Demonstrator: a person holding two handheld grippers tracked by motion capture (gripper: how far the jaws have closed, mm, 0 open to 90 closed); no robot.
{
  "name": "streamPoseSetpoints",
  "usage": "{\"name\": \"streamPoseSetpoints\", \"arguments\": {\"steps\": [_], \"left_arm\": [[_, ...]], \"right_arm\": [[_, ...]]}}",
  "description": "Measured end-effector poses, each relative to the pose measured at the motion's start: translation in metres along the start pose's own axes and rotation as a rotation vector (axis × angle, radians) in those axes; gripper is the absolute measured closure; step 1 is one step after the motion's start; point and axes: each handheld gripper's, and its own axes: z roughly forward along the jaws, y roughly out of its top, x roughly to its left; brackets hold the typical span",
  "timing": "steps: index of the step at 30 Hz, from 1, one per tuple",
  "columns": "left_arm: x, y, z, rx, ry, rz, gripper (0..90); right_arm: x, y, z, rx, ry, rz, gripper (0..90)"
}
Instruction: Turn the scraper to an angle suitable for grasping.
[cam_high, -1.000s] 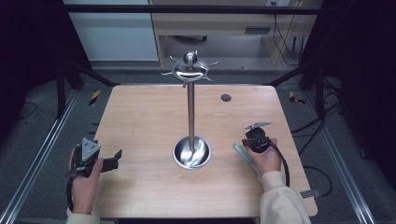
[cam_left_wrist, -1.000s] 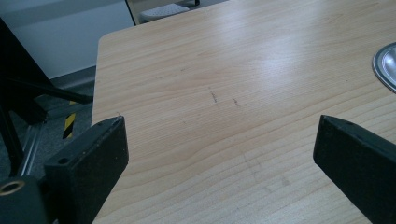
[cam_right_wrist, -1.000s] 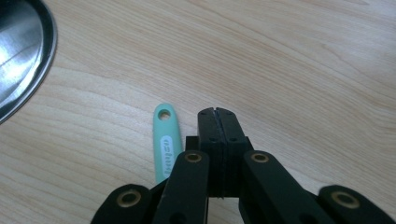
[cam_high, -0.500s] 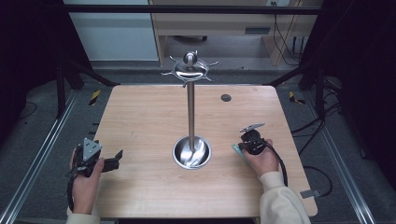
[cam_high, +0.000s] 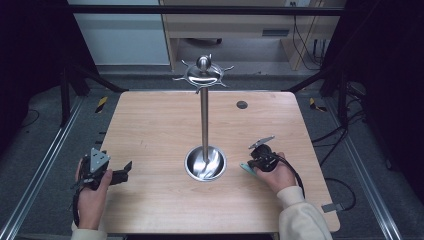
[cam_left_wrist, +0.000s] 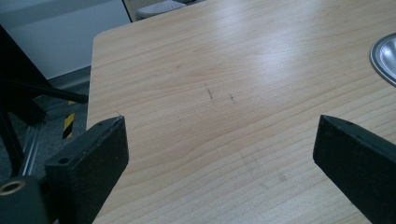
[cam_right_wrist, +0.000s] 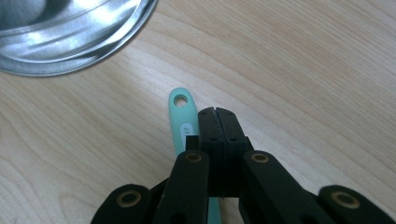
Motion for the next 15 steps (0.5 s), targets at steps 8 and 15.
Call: {"name": "streamPoseSetpoints", "arguments": {"steps": [8,15], "left_arm": [[0.000,-0.001,0.000,0.007,0.007,0.009,3.1],[-0.003,-0.001,0.001,0.010,0.003,0.019,3.1]], "right_arm": [[0.004,0.010,-0.015,0.003,-0.028,-0.012,89.3],[0.009,0.030,-0.029,0.098,-0.025,-0.071,81.5]]}}
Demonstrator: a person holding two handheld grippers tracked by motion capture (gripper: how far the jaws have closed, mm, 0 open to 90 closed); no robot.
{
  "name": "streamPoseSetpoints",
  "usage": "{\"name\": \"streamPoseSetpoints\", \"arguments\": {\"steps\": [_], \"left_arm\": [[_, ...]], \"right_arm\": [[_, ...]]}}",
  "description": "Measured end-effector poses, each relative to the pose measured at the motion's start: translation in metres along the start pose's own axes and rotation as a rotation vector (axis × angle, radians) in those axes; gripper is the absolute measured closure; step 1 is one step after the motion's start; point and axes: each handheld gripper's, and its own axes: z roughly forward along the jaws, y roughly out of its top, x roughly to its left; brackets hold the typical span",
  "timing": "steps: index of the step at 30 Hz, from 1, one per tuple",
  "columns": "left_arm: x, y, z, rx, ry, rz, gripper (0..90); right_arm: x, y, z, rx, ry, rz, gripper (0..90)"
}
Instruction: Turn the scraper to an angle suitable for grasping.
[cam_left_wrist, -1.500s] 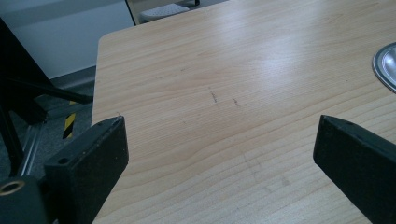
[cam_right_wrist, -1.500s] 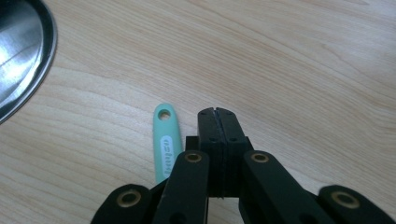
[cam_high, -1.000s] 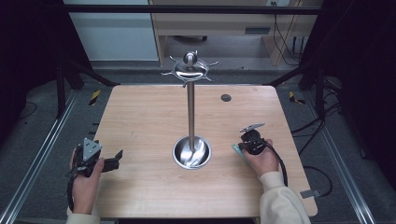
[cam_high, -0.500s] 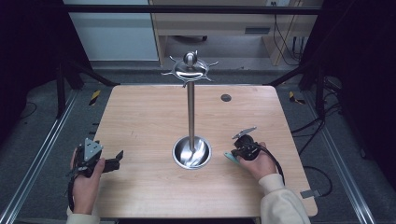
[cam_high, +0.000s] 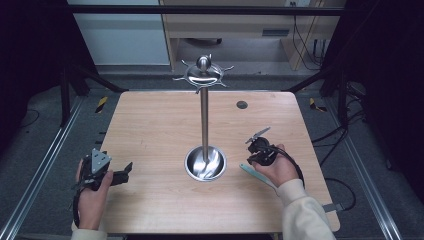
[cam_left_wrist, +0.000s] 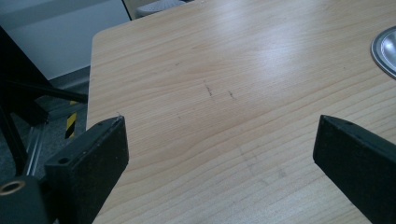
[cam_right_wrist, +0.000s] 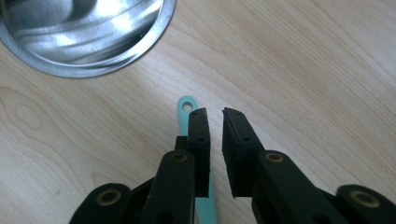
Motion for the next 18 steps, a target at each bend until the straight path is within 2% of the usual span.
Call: {"name": "streamPoseSetpoints", "arguments": {"steps": [1,3,5,8,12,13,14,18], "left_arm": [[0.000,0.000,0.000,0.000,-0.001,0.002,3.1],[-0.001,0.000,0.001,0.001,-0.002,0.002,3.1],[-0.001,0.000,0.001,0.004,-0.002,0.004,3.1],[-0.001,0.000,0.001,0.008,-0.002,0.007,3.1],[-0.001,0.000,0.001,0.010,-0.002,0.008,3.1],[-0.001,0.000,0.001,0.011,-0.003,0.011,3.1],[-0.001,0.000,0.001,0.011,-0.003,0.011,3.1],[-0.002,0.000,0.002,0.015,-0.003,0.015,3.1]], "right_arm": [[0.001,0.002,0.000,0.022,0.006,-0.001,80.5],[0.001,0.005,0.005,0.062,0.017,-0.047,78.3],[0.003,0.007,0.009,0.102,0.023,-0.070,75.5],[0.004,0.010,0.013,0.125,0.047,-0.074,72.5],[0.004,0.010,0.019,0.165,0.041,-0.099,69.0],[0.005,0.010,0.020,0.178,0.038,-0.086,68.8],[0.003,0.010,0.022,0.182,0.039,-0.112,68.4],[0.001,0.010,0.025,0.190,0.051,-0.110,67.8]]}}
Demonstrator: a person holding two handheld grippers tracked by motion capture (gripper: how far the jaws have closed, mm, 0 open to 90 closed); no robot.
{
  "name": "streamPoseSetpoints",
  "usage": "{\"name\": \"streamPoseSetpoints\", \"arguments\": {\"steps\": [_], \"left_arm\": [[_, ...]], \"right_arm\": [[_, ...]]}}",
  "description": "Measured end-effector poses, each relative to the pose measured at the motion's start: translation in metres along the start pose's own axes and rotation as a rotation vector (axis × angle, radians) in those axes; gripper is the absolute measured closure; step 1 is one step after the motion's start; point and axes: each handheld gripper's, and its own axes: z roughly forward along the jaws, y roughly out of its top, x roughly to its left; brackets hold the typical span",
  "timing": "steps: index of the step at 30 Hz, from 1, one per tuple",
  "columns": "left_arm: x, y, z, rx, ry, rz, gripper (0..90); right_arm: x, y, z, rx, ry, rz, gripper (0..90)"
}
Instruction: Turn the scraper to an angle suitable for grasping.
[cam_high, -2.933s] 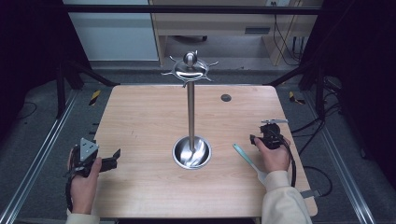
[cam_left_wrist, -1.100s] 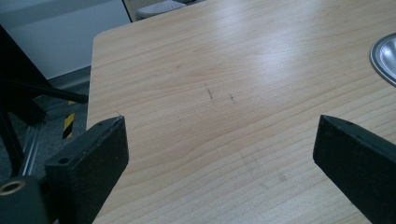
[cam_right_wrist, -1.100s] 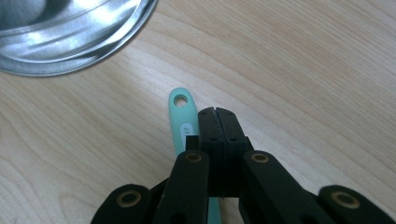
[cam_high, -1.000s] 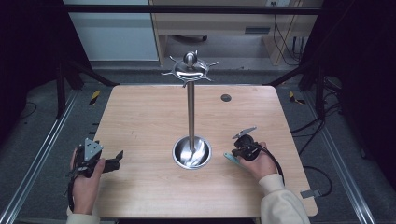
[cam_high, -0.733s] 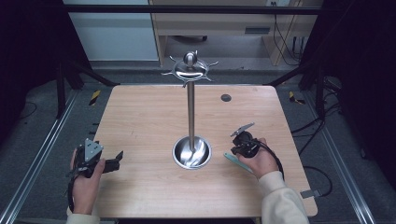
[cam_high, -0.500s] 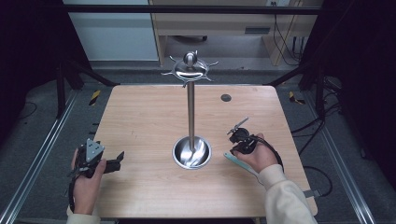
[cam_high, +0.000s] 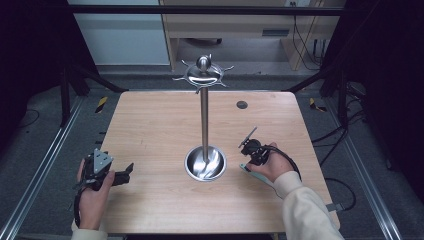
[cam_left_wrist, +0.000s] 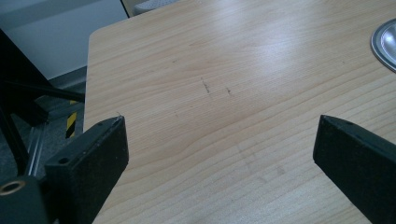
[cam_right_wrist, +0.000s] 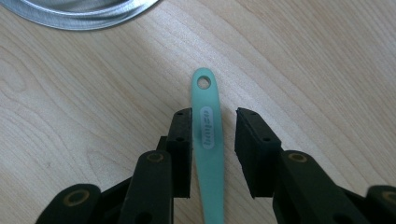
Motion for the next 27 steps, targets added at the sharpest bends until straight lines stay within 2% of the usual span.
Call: {"name": "streamPoseSetpoints", "arguments": {"steps": [3,5,6,9,10,11,14,15,19,20,22,23,27], "left_arm": [[0.000,0.000,0.000,0.002,-0.001,0.001,3.1],[0.000,0.000,0.000,0.003,-0.001,0.002,3.1],[0.000,0.000,0.000,0.003,0.000,0.002,3.1],[0.000,0.000,0.000,0.002,0.000,0.003,3.1],[0.000,0.000,0.000,0.003,0.000,0.004,3.1],[0.000,0.000,0.000,0.004,-0.001,0.005,3.1],[-0.001,0.000,0.000,0.004,0.000,0.005,3.1],[-0.001,0.000,0.000,0.004,-0.001,0.006,3.1],[-0.001,0.000,0.001,0.006,-0.002,0.009,3.1],[-0.001,0.000,0.001,0.006,-0.002,0.010,3.1],[-0.002,0.000,0.001,0.006,-0.001,0.011,3.1],[-0.002,0.000,0.001,0.005,-0.001,0.011,3.1],[-0.002,0.000,0.001,0.006,-0.001,0.011,3.1]], "right_arm": [[0.000,0.001,0.001,0.011,0.007,0.002,67.6],[0.000,0.001,0.003,0.027,0.009,0.019,67.7],[-0.001,0.001,0.005,0.030,0.009,-0.002,67.7],[0.001,0.001,0.006,0.040,0.022,0.017,68.0],[-0.001,0.001,0.008,0.034,0.018,-0.015,68.2],[0.001,0.001,0.008,0.042,0.021,0.009,68.5],[0.000,0.001,0.010,0.051,0.018,-0.011,68.9],[0.001,0.002,0.010,0.055,0.021,0.002,69.1],[-0.001,0.002,0.012,0.057,0.020,-0.008,70.6],[0.001,0.003,0.012,0.070,0.026,0.021,70.9],[0.001,0.003,0.013,0.064,0.026,0.020,72.4],[0.000,0.002,0.013,0.057,0.023,0.000,72.5],[0.001,0.002,0.013,0.054,0.019,0.000,72.8]]}}
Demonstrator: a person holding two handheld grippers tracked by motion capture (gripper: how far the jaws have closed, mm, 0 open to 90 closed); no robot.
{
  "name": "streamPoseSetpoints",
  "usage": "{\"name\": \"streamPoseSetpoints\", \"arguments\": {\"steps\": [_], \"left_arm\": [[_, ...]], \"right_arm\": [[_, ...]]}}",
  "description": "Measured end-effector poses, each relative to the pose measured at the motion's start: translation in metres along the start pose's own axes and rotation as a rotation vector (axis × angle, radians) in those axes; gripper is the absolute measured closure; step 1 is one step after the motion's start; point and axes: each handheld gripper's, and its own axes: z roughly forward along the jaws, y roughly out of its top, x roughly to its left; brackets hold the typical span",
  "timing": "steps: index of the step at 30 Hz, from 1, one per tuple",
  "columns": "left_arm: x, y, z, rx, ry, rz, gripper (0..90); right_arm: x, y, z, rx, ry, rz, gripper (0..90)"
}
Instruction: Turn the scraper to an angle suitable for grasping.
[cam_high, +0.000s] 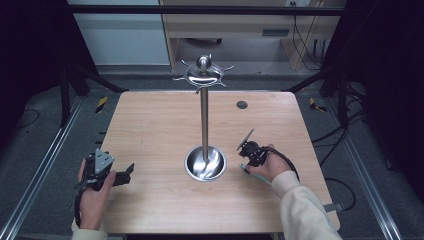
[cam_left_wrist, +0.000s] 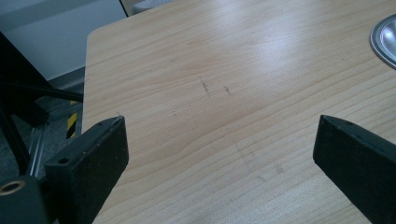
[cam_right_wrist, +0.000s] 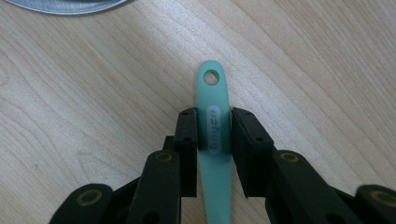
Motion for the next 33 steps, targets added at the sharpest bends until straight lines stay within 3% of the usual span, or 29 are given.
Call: {"name": "streamPoseSetpoints", "arguments": {"steps": [8,13,16,23,26,30,33], "left_arm": [[0.001,0.000,-0.001,0.000,0.001,-0.003,3.1],[0.000,0.000,-0.001,-0.001,0.000,-0.001,3.0],[0.000,0.000,-0.001,-0.002,-0.002,-0.003,3.0],[0.001,0.000,-0.002,-0.008,0.001,-0.010,3.0],[0.005,-0.001,-0.005,-0.015,0.008,-0.031,3.0],[0.007,-0.002,-0.006,-0.019,0.010,-0.045,3.0],[0.006,-0.002,-0.007,-0.021,0.006,-0.046,3.0]], "right_arm": [[0.001,-0.001,-0.003,-0.013,0.004,0.010,74.3],[0.000,-0.003,-0.012,-0.069,-0.004,-0.007,74.4],[-0.001,-0.007,-0.020,-0.096,-0.002,0.019,74.4],[-0.004,-0.013,-0.037,-0.143,-0.007,0.027,74.5],[-0.008,-0.020,-0.054,-0.202,-0.016,0.029,74.5],[-0.009,-0.025,-0.064,-0.238,-0.022,0.035,74.5],[-0.012,-0.033,-0.078,-0.306,-0.023,0.050,74.5]]}}
